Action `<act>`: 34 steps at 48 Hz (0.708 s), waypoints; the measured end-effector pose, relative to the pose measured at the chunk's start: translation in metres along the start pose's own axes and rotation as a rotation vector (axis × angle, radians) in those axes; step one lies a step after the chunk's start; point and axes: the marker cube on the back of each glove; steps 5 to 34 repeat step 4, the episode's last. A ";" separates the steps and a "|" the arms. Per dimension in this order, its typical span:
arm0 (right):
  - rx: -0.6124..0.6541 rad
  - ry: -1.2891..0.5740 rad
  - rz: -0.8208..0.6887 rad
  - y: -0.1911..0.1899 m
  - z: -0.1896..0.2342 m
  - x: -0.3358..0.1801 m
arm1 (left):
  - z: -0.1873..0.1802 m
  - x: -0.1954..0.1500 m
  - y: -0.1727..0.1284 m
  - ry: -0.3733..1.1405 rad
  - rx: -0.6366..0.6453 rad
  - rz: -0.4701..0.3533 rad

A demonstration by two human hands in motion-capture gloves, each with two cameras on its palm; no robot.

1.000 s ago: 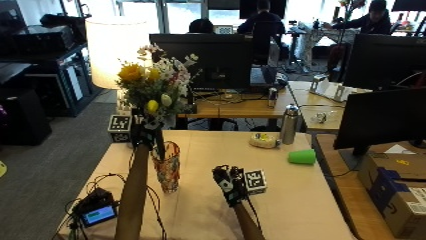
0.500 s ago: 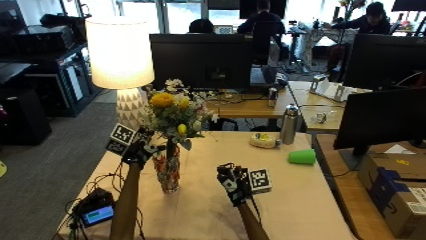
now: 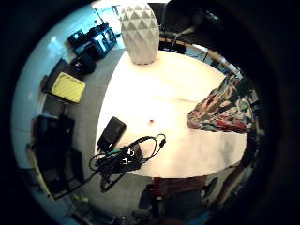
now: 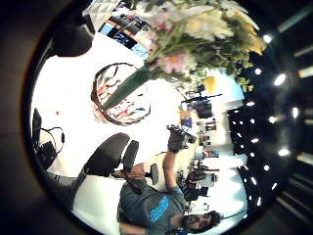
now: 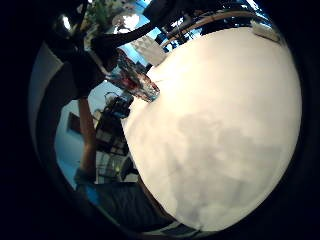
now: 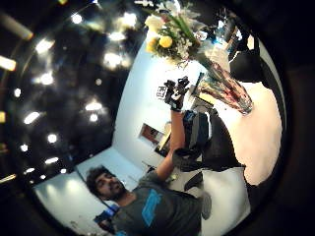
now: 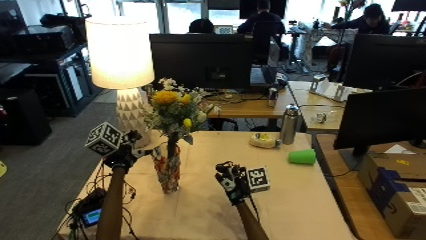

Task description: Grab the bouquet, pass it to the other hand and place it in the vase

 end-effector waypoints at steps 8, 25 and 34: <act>-0.010 -0.014 -0.031 -0.002 0.002 -0.001 | -0.006 -0.003 0.001 0.058 0.031 0.005; -0.010 -0.014 -0.031 -0.002 0.002 -0.001 | -0.006 -0.003 0.001 0.058 0.031 0.005; -0.010 -0.014 -0.031 -0.002 0.002 -0.001 | -0.006 -0.003 0.001 0.058 0.031 0.005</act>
